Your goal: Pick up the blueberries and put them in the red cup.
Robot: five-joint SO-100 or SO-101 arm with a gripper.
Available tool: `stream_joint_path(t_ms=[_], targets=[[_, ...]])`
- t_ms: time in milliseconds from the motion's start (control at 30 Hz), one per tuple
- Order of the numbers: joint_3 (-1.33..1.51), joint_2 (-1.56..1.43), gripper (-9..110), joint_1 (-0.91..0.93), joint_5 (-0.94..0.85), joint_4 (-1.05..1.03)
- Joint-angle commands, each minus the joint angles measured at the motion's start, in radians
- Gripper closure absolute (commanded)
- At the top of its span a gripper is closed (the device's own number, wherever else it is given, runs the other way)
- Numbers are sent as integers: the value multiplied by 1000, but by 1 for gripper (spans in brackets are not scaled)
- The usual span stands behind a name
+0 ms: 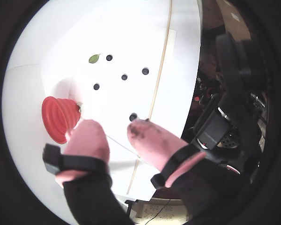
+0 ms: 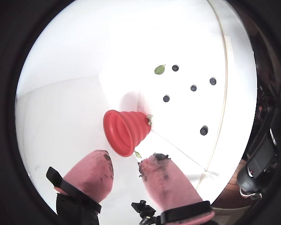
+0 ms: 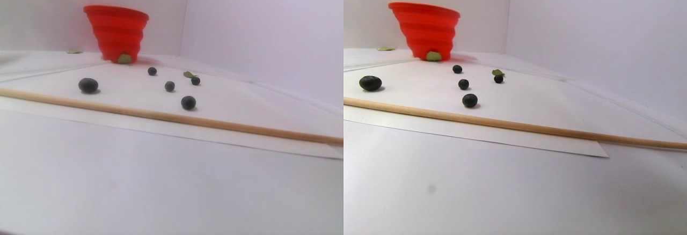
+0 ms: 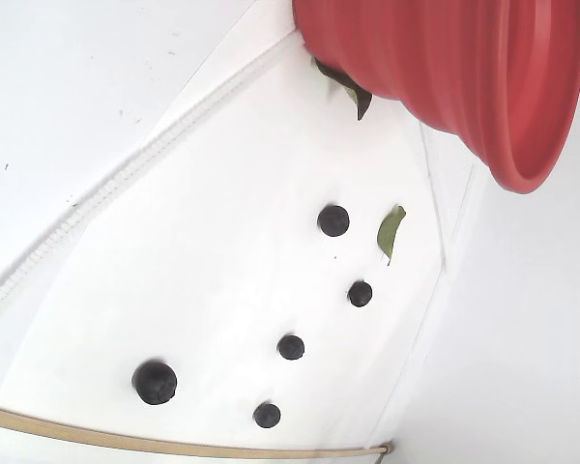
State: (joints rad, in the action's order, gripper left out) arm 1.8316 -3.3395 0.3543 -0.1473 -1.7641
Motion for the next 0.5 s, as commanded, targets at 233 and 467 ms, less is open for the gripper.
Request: stream_joint_path(t_ms=[233,467], targets=[[-11,9,91,0,-11,3],[-9,11,91,-35,-12,5]])
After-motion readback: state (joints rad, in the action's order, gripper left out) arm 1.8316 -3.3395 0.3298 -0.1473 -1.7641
